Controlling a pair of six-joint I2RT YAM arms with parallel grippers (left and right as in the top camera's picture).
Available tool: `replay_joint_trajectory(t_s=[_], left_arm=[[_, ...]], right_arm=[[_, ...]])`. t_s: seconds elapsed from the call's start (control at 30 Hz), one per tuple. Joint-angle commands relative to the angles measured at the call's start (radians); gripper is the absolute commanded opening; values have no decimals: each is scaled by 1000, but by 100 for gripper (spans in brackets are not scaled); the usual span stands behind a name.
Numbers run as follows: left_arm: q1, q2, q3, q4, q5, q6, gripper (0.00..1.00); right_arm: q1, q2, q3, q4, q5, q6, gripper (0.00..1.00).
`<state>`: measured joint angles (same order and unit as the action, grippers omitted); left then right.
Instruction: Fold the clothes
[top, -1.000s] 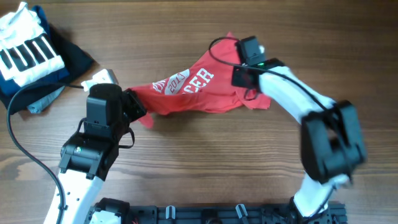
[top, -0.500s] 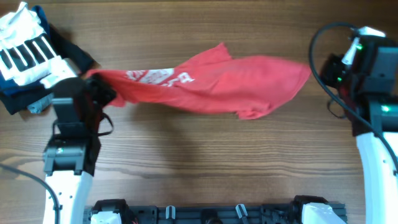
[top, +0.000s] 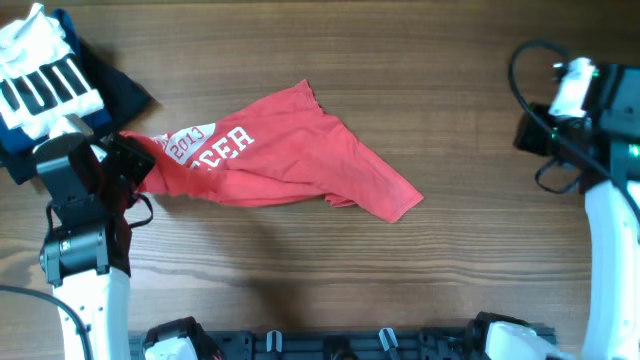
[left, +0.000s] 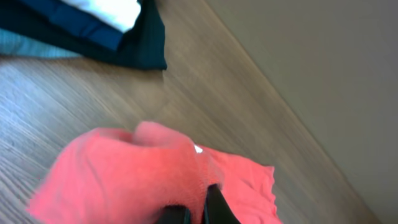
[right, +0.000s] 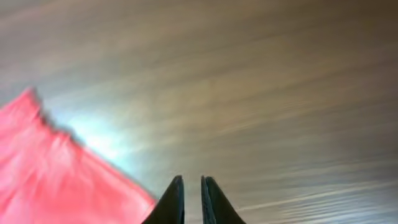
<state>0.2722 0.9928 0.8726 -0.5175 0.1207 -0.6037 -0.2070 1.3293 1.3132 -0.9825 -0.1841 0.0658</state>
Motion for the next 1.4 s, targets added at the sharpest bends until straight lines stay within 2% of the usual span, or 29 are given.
replay_joint_trajectory(t_s=[0.0,0.03,0.2,0.37,0.7,0.97,1.03,1.07,1.1,1.13,1.17,1.27,1.37], left_arm=[[6,31,26,-8,40,-6,4],[5,35,26,-10,40,-6,4],[5,36,26,-23,40,-6,4],[5,36,26,-37,40,-6,4],[5,36,26,-37,40,-6,4],[5,36,26,-37,39,-6,4],[5,36,26,-37,39,-6,4],[5,36,26,-37,39,-6,4],[5,36,26,-37,39,-6,4],[5,36,26,-37,39,-6,4],[5,36,26,-37,39,-6,4],[5,36,26,-37,39,-6,4],[5,36,26,-37,39,-6,4]], right_arm=[[57,134,3,-73,-256,-122,52],[82,165,3,-84,-255,-129,58],[241,300,3,-82,-225,-143,68],[401,423,3,-34,-80,-134,80],[540,631,3,19,-56,-138,84],[615,678,1,41,-29,-140,84],[624,678,0,57,-2,-125,75],[626,678,-1,74,38,-95,65],[626,678,-2,84,63,-72,43],[626,678,-2,97,109,-29,16],[625,678,-2,103,148,14,4],[623,666,-2,96,240,132,4],[623,613,-1,91,240,145,4]])
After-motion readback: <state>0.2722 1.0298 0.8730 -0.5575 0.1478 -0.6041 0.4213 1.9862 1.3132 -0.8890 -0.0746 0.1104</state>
